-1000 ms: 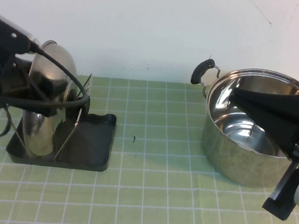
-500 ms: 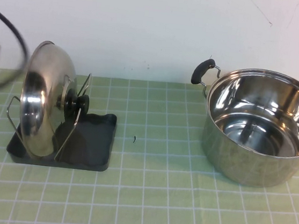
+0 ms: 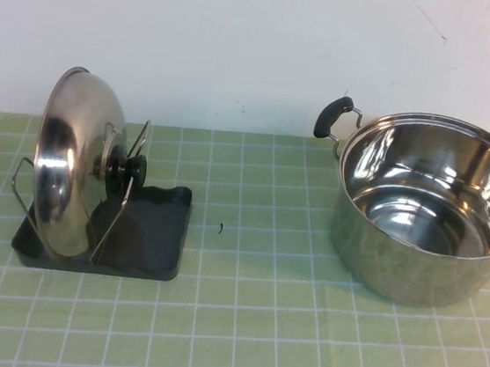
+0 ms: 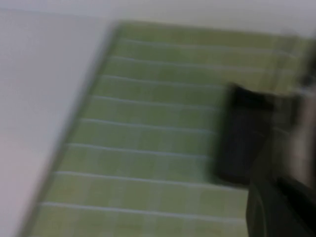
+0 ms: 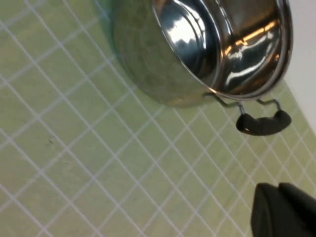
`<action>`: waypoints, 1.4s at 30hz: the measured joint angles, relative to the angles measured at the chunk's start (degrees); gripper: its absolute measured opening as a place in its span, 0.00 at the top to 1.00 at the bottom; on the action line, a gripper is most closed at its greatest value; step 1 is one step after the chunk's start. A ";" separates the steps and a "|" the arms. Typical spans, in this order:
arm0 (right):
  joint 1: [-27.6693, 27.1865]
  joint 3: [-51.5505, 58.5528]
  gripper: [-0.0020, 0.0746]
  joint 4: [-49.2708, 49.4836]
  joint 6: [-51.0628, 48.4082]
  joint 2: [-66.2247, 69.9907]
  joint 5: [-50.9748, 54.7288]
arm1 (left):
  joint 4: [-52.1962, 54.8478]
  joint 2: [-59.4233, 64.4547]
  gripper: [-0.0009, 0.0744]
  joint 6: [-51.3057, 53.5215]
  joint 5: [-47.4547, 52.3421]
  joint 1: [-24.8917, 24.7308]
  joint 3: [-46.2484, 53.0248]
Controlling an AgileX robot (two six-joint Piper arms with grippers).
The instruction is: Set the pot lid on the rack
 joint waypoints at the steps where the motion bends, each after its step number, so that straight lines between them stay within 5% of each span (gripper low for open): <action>1: 0.00 0.00 0.98 1.56 0.19 -2.02 -0.13 | -6.24 -0.79 0.99 5.71 0.49 0.00 0.00; 6: 0.00 0.12 0.98 3.64 1.82 -13.04 -1.47 | -38.53 -7.77 0.99 32.83 -1.01 0.00 4.54; 20: 0.00 28.36 0.98 8.17 9.81 -37.65 -23.42 | -87.49 -32.01 0.99 76.26 -12.83 0.00 27.48; 25: 0.00 35.73 0.98 9.66 9.81 -38.82 -33.02 | -92.88 -34.09 0.99 81.11 -15.74 0.00 27.70; 42: 0.00 48.28 0.98 9.71 9.81 -38.82 -36.97 | -94.42 -34.09 0.99 81.44 -14.05 0.00 29.72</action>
